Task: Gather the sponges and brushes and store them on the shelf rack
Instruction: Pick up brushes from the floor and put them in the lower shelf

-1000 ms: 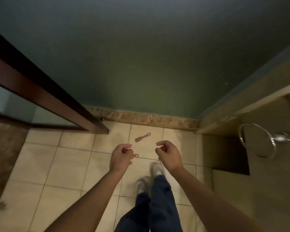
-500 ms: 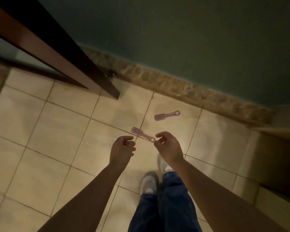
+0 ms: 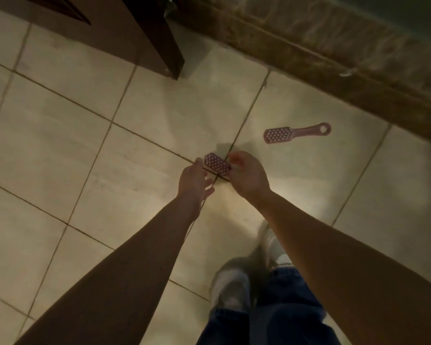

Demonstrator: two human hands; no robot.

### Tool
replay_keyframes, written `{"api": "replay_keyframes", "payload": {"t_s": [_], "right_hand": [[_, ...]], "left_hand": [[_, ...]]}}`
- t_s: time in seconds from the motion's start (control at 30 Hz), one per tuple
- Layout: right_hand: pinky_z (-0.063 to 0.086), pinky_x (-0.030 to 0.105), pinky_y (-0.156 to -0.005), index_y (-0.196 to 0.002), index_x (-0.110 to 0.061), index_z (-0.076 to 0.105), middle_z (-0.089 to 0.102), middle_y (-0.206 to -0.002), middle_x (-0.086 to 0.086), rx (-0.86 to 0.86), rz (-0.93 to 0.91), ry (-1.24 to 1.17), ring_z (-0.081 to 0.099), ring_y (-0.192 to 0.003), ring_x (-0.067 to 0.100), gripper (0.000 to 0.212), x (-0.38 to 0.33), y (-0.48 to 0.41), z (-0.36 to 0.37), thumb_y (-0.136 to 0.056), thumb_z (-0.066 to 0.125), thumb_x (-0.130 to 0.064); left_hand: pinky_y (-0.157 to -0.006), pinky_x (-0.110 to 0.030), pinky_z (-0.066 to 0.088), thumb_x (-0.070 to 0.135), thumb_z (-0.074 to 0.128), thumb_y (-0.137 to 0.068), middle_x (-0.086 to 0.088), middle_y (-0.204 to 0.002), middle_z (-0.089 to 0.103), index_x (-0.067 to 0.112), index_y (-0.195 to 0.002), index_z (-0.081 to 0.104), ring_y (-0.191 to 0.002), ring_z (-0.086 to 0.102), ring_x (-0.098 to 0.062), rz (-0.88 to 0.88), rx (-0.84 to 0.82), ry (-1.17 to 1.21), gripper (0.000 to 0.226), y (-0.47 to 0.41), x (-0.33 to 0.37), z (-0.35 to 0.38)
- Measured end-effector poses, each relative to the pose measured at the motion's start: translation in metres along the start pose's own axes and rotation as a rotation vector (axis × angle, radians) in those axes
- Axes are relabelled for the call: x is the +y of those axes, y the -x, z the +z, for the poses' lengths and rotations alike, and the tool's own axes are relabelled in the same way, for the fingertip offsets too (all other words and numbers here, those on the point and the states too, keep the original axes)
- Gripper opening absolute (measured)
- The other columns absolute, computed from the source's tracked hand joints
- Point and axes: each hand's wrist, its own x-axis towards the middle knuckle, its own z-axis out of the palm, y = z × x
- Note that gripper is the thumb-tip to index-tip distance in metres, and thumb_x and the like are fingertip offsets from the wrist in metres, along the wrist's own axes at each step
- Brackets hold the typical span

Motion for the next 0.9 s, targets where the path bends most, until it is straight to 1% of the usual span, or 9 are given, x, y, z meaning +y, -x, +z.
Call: {"api": "replay_keyframes", "payload": {"t_s": [0.2,0.37,0.47,0.57,0.63,0.7,0.73,0.8,0.9], "right_hand": [[0.049,0.024,-0.087,-0.117,-0.014,0.066,0.068,-0.104,-0.003,0.071,-0.001,-0.084,0.063,-0.098,0.013,0.035,0.005,-0.012,0.014,-0.083,0.059,-0.008],[0.054,0.036,-0.087,-0.114,-0.017,0.067,0.071,-0.102,-0.001,0.061,0.004,-0.086,0.066,-0.094,0.015,0.034,0.005,-0.008,0.016,-0.082,0.061,-0.009],[0.056,0.042,-0.085,-0.109,-0.017,0.068,0.072,-0.094,0.002,0.065,0.066,-0.199,0.069,-0.089,0.018,0.033,0.003,-0.008,0.011,-0.081,0.060,-0.002],[0.056,0.047,-0.087,-0.114,-0.009,0.065,0.070,-0.100,0.012,0.091,0.154,-0.408,0.068,-0.095,0.027,0.033,-0.001,-0.010,-0.001,-0.082,0.065,-0.004],[0.058,0.033,-0.081,-0.115,-0.006,0.062,0.068,-0.100,0.010,0.060,0.185,-0.568,0.069,-0.095,0.021,0.033,0.000,-0.010,-0.011,-0.083,0.068,-0.005],[0.054,0.014,-0.066,-0.111,-0.008,0.063,0.067,-0.091,0.002,0.016,0.178,-0.609,0.068,-0.081,0.008,0.026,-0.001,-0.008,-0.023,-0.085,0.066,-0.003],[0.052,0.013,-0.062,-0.106,-0.003,0.066,0.067,-0.086,0.003,-0.018,0.177,-0.606,0.066,-0.075,0.008,0.020,-0.002,-0.008,-0.028,-0.086,0.065,-0.002],[0.053,0.019,-0.063,-0.094,0.000,0.070,0.068,-0.081,0.009,-0.081,0.185,-0.603,0.065,-0.073,0.015,0.011,-0.003,-0.008,-0.036,-0.086,0.064,0.001],[0.057,0.023,-0.062,-0.098,0.001,0.070,0.068,-0.081,0.012,-0.096,0.212,-0.646,0.066,-0.068,0.016,0.013,-0.009,-0.011,-0.050,-0.087,0.062,0.003]], "left_hand": [[-0.088,-0.037,0.050,0.035,0.037,-0.103,-0.012,-0.113,0.061,0.009,-0.124,0.052,-0.111,0.061,-0.027,-0.037,-0.017,0.142,0.037,-0.023,-0.008,0.004],[-0.071,-0.031,0.054,0.029,0.039,-0.103,-0.006,-0.086,0.070,0.012,-0.088,0.058,-0.088,0.066,-0.020,-0.047,-0.046,0.217,0.029,-0.027,-0.013,0.011],[-0.071,-0.029,0.054,0.018,0.046,-0.099,-0.004,-0.078,0.072,0.014,-0.085,0.064,-0.085,0.068,-0.019,-0.014,-0.053,0.160,0.023,-0.026,-0.012,0.019],[-0.069,-0.026,0.052,0.011,0.051,-0.094,-0.006,-0.086,0.070,0.011,-0.092,0.067,-0.086,0.066,-0.017,-0.008,-0.045,0.080,0.015,-0.026,-0.011,0.023],[-0.071,-0.025,0.051,0.009,0.053,-0.092,-0.009,-0.095,0.068,0.006,-0.102,0.067,-0.090,0.065,-0.017,-0.004,-0.052,0.016,0.018,-0.026,-0.011,0.024],[-0.075,-0.025,0.052,0.013,0.057,-0.091,-0.009,-0.099,0.067,0.004,-0.113,0.065,-0.091,0.063,-0.017,0.007,-0.063,-0.035,0.025,-0.026,-0.010,0.027],[-0.079,-0.027,0.052,0.018,0.059,-0.093,-0.009,-0.101,0.067,0.005,-0.115,0.065,-0.093,0.063,-0.017,0.019,-0.079,-0.048,0.027,-0.026,-0.010,0.028],[-0.090,-0.031,0.052,0.030,0.061,-0.094,-0.010,-0.108,0.069,0.007,-0.117,0.066,-0.100,0.064,-0.019,0.043,-0.136,-0.073,0.034,-0.024,-0.010,0.033],[-0.100,-0.038,0.050,0.033,0.058,-0.095,-0.018,-0.116,0.068,0.002,-0.116,0.066,-0.111,0.063,-0.029,0.056,-0.193,-0.090,0.038,-0.021,-0.008,0.042]]}}
